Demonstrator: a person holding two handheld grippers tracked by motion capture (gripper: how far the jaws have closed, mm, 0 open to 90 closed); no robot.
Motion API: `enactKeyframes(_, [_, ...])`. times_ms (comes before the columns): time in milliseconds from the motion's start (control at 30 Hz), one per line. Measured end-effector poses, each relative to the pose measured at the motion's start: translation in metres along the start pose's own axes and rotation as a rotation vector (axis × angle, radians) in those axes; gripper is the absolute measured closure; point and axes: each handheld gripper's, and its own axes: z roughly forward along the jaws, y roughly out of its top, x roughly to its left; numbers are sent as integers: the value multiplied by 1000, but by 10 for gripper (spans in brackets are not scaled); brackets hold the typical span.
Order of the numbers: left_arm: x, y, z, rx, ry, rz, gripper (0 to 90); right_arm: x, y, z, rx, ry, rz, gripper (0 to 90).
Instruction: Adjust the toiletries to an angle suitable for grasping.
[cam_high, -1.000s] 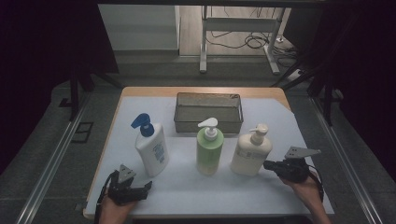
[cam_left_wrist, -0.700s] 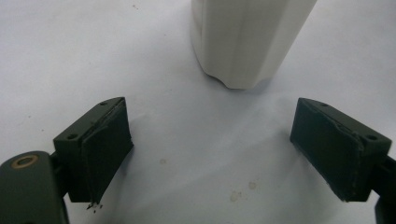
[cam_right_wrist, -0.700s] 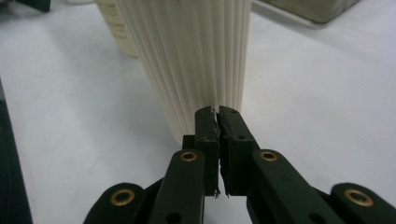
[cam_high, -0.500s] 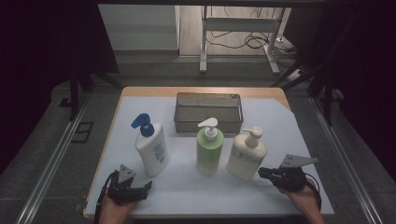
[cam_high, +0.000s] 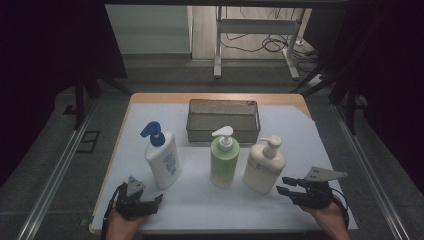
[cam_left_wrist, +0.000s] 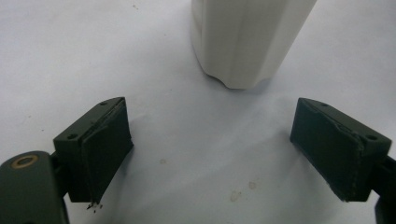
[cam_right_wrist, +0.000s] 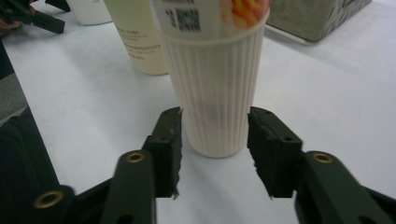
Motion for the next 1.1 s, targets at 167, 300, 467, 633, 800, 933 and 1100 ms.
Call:
enactKeyframes(167, [0,0,0,0,-2,0,119,3,9,-2,-4,-7,1,447])
enactKeyframes(300, [0,0,0,0,-1,0,119,3,20,-2,-27,-2,-5,393])
enactKeyframes(467, [0,0,0,0,0,0,119,6,28,-1,-39,-1,-22,363])
enactKeyframes(633, [0,0,0,0,-1,0,119,8,38,3,-39,-3,-27,309])
enactKeyframes(800, [0,0,0,0,-2,-1,119,9,45,8,-40,-7,-35,283])
enactKeyframes(933, [0,0,0,0,-2,-1,119,9,51,12,-43,-5,-47,255])
enactKeyframes(1100, [0,0,0,-1,-3,-2,119,8,58,22,-38,-3,-54,230])
